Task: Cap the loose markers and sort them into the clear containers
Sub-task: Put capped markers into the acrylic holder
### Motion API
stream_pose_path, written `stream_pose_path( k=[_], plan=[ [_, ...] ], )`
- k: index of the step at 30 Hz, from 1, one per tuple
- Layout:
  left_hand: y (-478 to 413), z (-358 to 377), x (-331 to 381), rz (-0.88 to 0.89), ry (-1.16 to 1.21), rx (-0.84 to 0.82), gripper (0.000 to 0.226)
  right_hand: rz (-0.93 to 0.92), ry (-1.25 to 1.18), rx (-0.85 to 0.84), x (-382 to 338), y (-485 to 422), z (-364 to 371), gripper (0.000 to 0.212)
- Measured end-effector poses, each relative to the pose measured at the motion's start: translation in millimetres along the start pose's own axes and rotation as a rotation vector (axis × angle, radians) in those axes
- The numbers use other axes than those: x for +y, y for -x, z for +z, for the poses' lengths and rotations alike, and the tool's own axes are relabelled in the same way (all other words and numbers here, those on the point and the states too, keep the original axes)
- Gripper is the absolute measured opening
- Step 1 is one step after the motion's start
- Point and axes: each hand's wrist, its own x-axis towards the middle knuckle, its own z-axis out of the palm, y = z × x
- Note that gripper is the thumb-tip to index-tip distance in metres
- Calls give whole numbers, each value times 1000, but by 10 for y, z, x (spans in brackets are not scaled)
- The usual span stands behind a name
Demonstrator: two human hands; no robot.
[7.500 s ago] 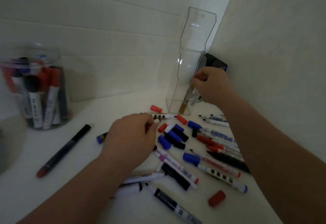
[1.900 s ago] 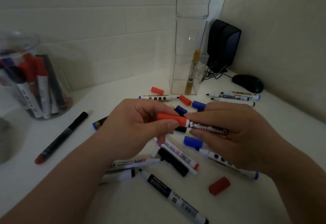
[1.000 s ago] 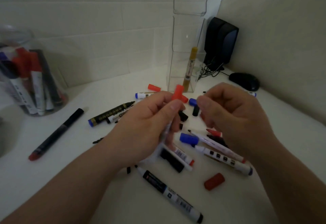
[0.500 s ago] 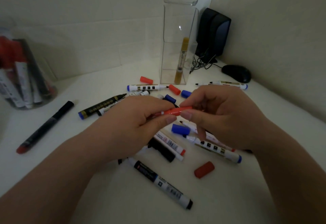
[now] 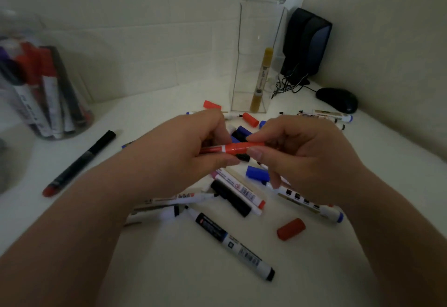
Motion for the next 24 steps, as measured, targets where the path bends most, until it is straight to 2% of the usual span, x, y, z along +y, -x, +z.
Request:
stream_pose_path(
  k=[4, 7, 9, 11, 13, 16, 17, 18, 21, 24],
  plan=[
    [-11, -69, -57, 23, -86, 105, 19, 28, -21, 39, -32, -102, 89, 5],
    [-50, -137, -50, 88, -111, 194, 17, 95, -210, 73, -83, -189, 85, 4],
    [-84, -175, -32, 118, -129, 186, 19, 139, -346, 86, -96, -211, 95, 8],
    [-102, -200, -11, 122, -118, 148, 23, 137, -356, 92, -91, -201, 113, 16],
    [-84, -224, -7, 77, -96, 106, 22, 128, -319, 104, -77, -180, 88, 14],
    [-17, -302, -115, -103, -31, 99, 15, 167, -323, 208, 1, -130, -61, 12],
    [8, -331, -174, -170, -1, 93, 13, 168, -284, 225, 46, -111, -112, 5],
    [29, -344, -231, -233, 34, 64, 10, 158, -176, 212, 98, -97, -133, 9],
    [33, -296, -315, -363, 8, -73, 19, 138, 248, -14, 200, -107, -37, 30],
    [-9, -224, -307, -395, -116, -106, 27, 140, 464, -196, 198, -155, 136, 27]
  ],
)
